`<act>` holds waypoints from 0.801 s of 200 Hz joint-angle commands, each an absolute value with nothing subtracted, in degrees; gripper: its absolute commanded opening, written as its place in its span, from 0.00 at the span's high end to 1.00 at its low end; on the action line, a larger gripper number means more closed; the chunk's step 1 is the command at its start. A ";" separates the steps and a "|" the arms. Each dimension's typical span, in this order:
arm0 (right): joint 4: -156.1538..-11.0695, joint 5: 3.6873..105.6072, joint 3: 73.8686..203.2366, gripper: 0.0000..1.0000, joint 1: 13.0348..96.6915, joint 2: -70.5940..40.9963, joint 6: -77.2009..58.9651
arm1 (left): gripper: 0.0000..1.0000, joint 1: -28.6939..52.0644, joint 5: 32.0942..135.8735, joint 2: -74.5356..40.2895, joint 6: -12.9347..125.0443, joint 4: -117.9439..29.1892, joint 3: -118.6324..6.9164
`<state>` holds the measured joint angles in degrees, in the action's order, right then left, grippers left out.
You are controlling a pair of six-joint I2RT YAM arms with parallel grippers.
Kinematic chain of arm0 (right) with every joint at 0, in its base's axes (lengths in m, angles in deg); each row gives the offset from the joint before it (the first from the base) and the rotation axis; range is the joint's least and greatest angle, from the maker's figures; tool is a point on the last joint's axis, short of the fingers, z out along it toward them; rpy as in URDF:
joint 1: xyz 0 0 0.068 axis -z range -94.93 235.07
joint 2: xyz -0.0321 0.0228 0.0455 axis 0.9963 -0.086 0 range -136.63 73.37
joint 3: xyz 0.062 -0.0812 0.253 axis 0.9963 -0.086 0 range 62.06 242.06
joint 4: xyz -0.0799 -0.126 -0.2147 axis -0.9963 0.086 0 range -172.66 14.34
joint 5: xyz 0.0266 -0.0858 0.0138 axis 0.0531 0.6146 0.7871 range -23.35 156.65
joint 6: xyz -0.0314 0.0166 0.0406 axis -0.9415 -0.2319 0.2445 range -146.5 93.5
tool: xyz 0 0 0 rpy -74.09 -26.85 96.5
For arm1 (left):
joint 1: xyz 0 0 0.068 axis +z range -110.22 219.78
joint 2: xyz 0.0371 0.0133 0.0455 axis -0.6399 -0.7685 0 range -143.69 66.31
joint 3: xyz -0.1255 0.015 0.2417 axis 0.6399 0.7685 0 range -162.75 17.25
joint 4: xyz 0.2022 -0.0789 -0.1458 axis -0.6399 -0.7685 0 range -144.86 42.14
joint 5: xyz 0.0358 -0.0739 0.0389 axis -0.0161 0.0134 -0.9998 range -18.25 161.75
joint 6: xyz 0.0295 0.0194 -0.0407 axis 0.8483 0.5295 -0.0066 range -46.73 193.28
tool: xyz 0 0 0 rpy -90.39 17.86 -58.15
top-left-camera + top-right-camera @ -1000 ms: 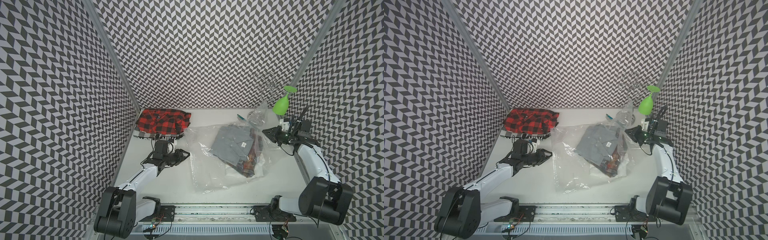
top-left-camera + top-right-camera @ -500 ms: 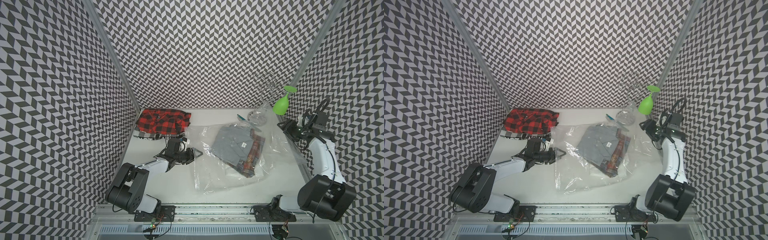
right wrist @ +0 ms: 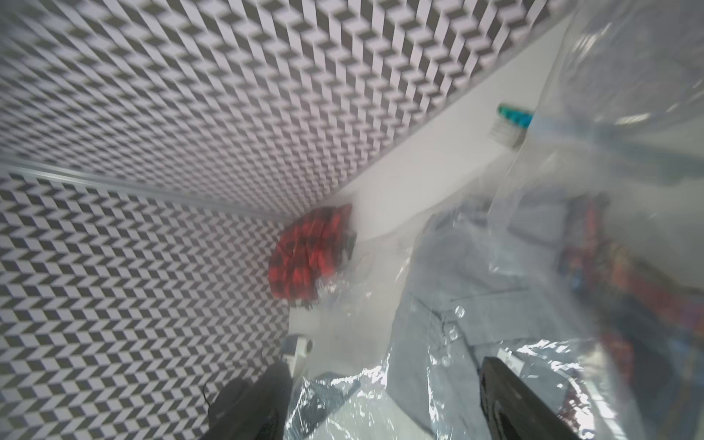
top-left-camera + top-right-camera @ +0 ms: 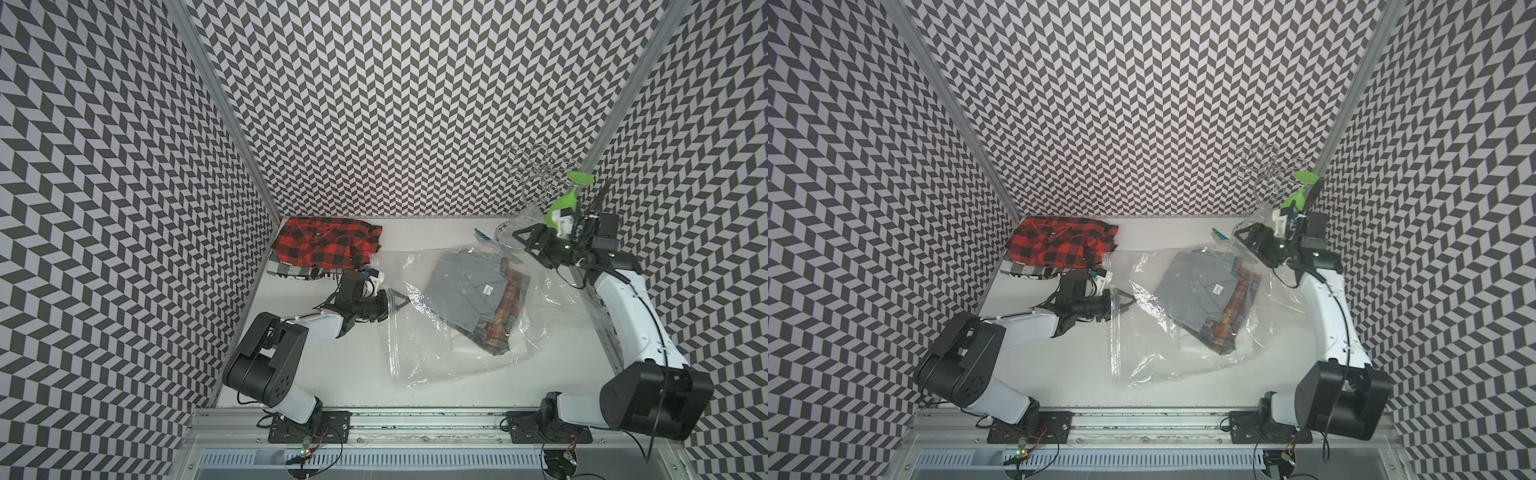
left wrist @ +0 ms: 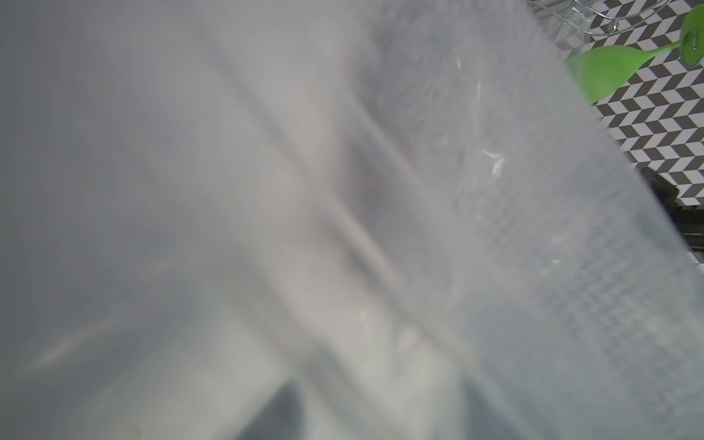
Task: Take the shirt out of the vacuum bag
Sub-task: Take out the shirt from the vacuum bag.
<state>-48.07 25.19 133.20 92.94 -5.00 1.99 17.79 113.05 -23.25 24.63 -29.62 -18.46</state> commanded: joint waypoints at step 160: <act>-58.41 49.36 117.11 0.38 98.67 -19.23 -7.35 | 0.23 11.74 116.18 -29.54 23.48 -19.32 -23.57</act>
<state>-53.78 49.89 120.30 97.99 -18.36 -7.04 13.81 115.87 -28.13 23.80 -21.88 -21.08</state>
